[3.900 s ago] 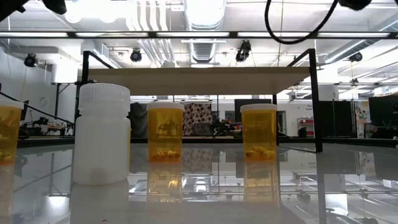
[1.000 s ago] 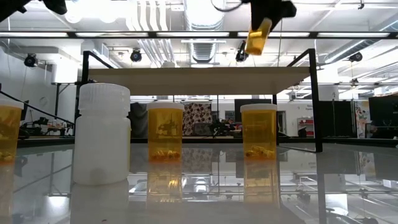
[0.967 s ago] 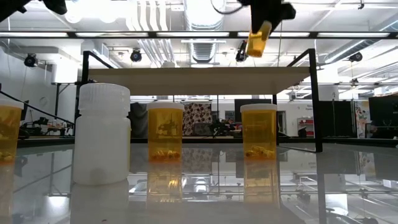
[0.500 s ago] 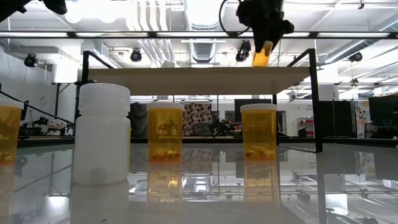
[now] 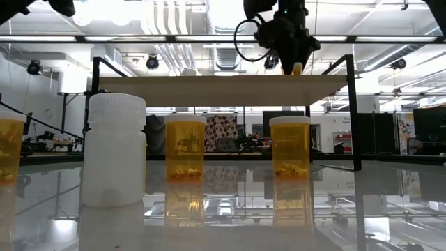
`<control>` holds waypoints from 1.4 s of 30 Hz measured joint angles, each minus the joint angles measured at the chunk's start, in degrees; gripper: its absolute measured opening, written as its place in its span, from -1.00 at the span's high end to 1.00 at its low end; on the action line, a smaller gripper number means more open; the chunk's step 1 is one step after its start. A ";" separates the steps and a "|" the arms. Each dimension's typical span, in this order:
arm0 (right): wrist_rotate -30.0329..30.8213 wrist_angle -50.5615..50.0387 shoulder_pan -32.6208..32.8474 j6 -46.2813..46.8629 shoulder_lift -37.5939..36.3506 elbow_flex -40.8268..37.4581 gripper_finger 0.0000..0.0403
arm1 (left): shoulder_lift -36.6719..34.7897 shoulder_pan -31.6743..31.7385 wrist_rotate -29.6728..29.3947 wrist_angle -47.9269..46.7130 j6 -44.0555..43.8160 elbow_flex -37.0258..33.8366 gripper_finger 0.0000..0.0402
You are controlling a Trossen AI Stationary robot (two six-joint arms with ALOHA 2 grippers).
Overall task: Pick and place medicine bottles onto shelf by color
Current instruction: Put the orange pill bottle on the shelf
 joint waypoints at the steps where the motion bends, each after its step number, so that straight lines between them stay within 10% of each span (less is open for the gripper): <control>1: 0.01 0.03 0.00 -0.01 0.12 0.24 0.05 | 0.00 0.00 0.00 -0.03 0.00 0.00 0.97; 24: 4.24 0.12 2.23 -0.35 -5.12 0.25 -0.22 | 0.14 -0.02 0.00 -0.17 -0.08 0.00 0.97; 34: 15.48 15.26 22.37 2.75 -18.83 -6.28 -0.17 | 5.92 -0.02 0.04 1.21 -6.26 0.00 0.97; 42: 26.89 37.63 40.28 -4.81 -28.41 -26.42 -0.17 | 17.88 -0.02 0.18 11.56 -17.24 1.30 0.97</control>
